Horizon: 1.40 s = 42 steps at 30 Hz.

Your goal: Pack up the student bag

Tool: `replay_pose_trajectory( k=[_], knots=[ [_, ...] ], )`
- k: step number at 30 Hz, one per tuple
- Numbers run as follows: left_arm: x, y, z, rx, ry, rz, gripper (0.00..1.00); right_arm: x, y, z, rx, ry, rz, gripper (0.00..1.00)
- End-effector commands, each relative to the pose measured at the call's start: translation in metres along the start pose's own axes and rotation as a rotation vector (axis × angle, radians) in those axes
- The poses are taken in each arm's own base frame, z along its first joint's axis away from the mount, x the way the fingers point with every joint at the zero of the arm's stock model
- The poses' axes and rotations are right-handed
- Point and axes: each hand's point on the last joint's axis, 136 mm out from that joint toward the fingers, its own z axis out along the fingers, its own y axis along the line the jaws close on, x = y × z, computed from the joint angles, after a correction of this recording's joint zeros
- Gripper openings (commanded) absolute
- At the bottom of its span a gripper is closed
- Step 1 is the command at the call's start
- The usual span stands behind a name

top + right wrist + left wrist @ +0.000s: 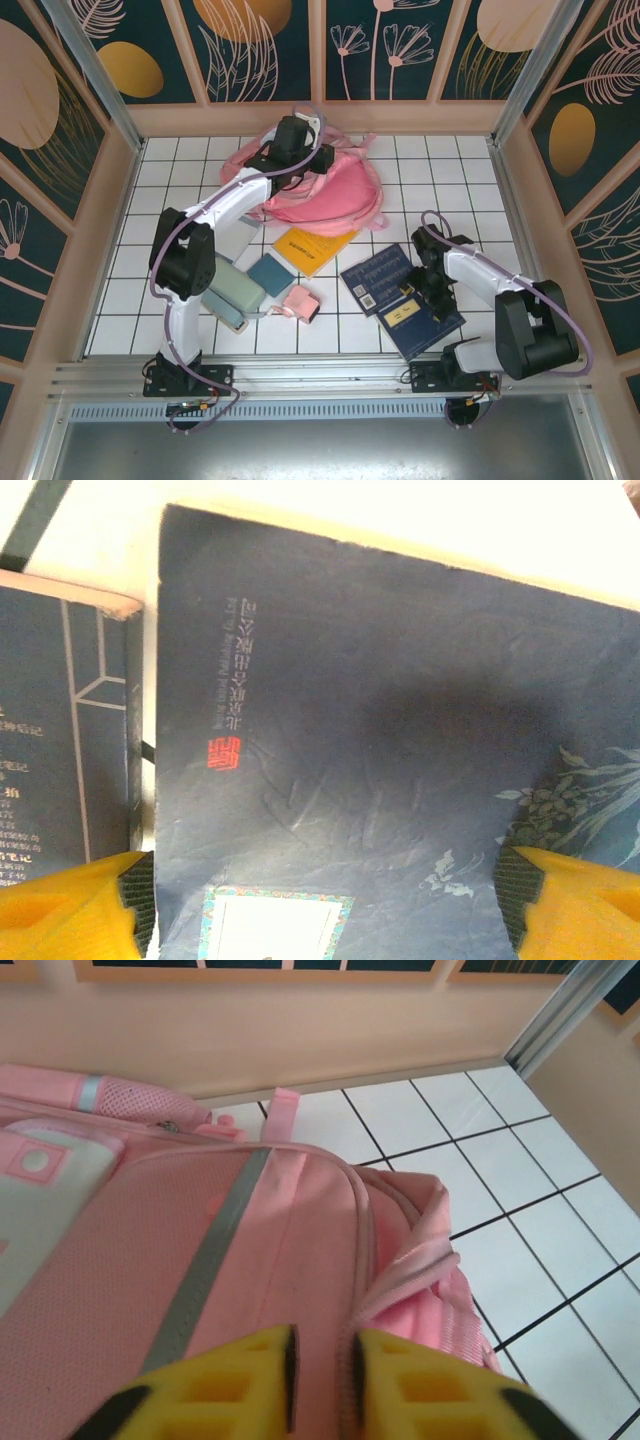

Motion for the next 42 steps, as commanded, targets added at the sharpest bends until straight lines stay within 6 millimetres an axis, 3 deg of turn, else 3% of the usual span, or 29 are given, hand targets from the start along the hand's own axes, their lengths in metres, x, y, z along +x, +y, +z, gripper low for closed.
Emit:
replay_pose_trajectory(
  k=[1,3,8,16,22,26,31,34,39,42],
  knots=[
    [-0.007,0.009,0.001,-0.014,-0.01,-0.035,0.43,-0.002,-0.011,-0.008,0.032,-0.039,0.022,0.93],
    [-0.009,0.004,-0.004,0.005,-0.018,-0.052,0.6,0.001,-0.011,-0.005,0.009,-0.036,0.03,0.97],
    [-0.017,-0.005,-0.023,0.034,-0.038,-0.086,0.76,0.001,0.015,0.011,-0.135,-0.032,-0.005,0.96],
    [-0.002,-0.025,-0.052,0.117,-0.012,-0.183,0.88,-0.016,0.094,-0.018,-0.405,-0.084,-0.129,0.93],
    [0.021,-0.024,-0.071,0.124,0.008,-0.241,0.96,-0.016,0.151,-0.024,-0.463,-0.065,-0.248,0.89],
    [0.039,-0.041,-0.079,0.218,0.078,-0.294,0.98,-0.036,0.167,-0.045,-0.434,-0.157,-0.306,0.88],
    [0.082,-0.088,-0.084,0.353,0.193,-0.33,0.99,-0.035,0.149,-0.081,-0.472,-0.223,-0.324,0.85],
    [0.11,-0.132,-0.09,0.444,0.266,-0.292,0.98,-0.028,0.118,-0.092,-0.487,-0.253,-0.27,0.81],
    [0.156,-0.161,-0.081,0.491,0.375,-0.279,0.98,-0.021,0.053,-0.081,-0.387,-0.247,-0.123,0.83],
    [0.177,-0.176,-0.073,0.517,0.431,-0.27,0.98,-0.014,0.029,-0.065,-0.384,-0.191,-0.051,0.83]
  ],
)
